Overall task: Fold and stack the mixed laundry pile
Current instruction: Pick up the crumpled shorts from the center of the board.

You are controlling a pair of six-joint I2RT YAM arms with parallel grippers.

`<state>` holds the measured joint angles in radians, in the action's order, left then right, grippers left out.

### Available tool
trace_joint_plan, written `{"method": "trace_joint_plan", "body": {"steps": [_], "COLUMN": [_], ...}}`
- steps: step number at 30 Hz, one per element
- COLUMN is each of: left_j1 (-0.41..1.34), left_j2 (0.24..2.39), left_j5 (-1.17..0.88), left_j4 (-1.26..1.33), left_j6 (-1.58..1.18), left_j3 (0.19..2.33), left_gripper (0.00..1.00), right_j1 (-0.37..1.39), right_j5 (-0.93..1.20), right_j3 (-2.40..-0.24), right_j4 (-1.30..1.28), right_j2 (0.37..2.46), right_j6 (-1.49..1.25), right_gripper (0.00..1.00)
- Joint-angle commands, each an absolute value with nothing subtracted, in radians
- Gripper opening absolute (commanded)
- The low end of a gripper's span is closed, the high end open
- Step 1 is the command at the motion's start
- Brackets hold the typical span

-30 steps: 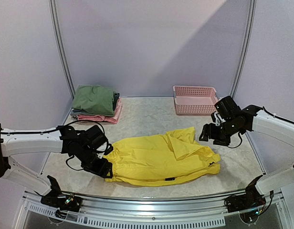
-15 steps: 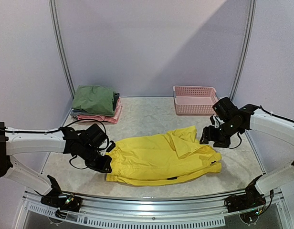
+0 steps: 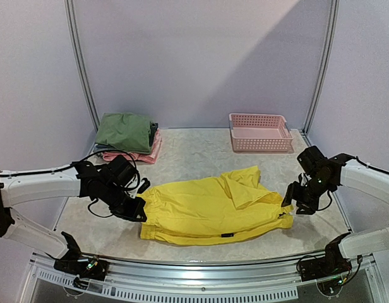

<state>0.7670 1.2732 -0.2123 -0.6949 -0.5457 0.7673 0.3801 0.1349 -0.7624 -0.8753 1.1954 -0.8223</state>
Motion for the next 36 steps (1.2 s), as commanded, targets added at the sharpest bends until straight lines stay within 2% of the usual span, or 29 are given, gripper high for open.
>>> {"method": "trace_joint_plan", "body": {"steps": [1, 5, 10, 13, 17, 18, 20, 23, 27, 36], "left_j1": [0.752, 0.752, 0.752, 0.752, 0.752, 0.752, 0.752, 0.752, 0.752, 0.752], "left_j2": [1.267, 1.267, 1.261, 1.255, 1.255, 1.255, 1.253, 1.251, 1.247, 1.249], "left_j5": [-0.219, -0.216, -0.211, -0.206, -0.203, -0.204, -0.202, -0.195, -0.193, -0.187], "left_j4": [-0.720, -0.718, -0.719, -0.716, -0.714, -0.713, -0.713, -0.716, -0.710, -0.702], "left_j6": [-0.529, -0.527, -0.528, -0.529, -0.532, -0.532, -0.532, -0.534, -0.540, -0.546], "left_j3": [0.779, 0.778, 0.776, 0.772, 0.772, 0.772, 0.773, 0.772, 0.765, 0.765], "left_gripper": [0.00, 0.00, 0.00, 0.00, 0.00, 0.00, 0.00, 0.00, 0.00, 0.00], "right_j1": [0.358, 0.356, 0.356, 0.354, 0.354, 0.354, 0.354, 0.354, 0.353, 0.354], "right_j5": [0.175, 0.185, 0.168, 0.148, 0.145, 0.146, 0.147, 0.138, 0.128, 0.141], "right_j3": [-0.769, -0.803, -0.837, -0.854, -0.869, -0.871, -0.877, -0.908, -0.994, -1.028], "right_j4": [-0.825, -0.815, -0.857, -0.886, -0.910, -0.914, -0.927, -0.959, -1.026, -1.060], "right_j2": [1.217, 1.265, 1.312, 1.328, 1.347, 1.351, 1.359, 1.359, 1.367, 1.433], "right_j6": [-0.856, -0.852, -0.846, -0.854, -0.855, -0.854, -0.853, -0.856, -0.858, -0.851], "right_gripper": [0.69, 0.75, 0.69, 0.59, 0.38, 0.37, 0.38, 0.47, 0.51, 0.52]}}
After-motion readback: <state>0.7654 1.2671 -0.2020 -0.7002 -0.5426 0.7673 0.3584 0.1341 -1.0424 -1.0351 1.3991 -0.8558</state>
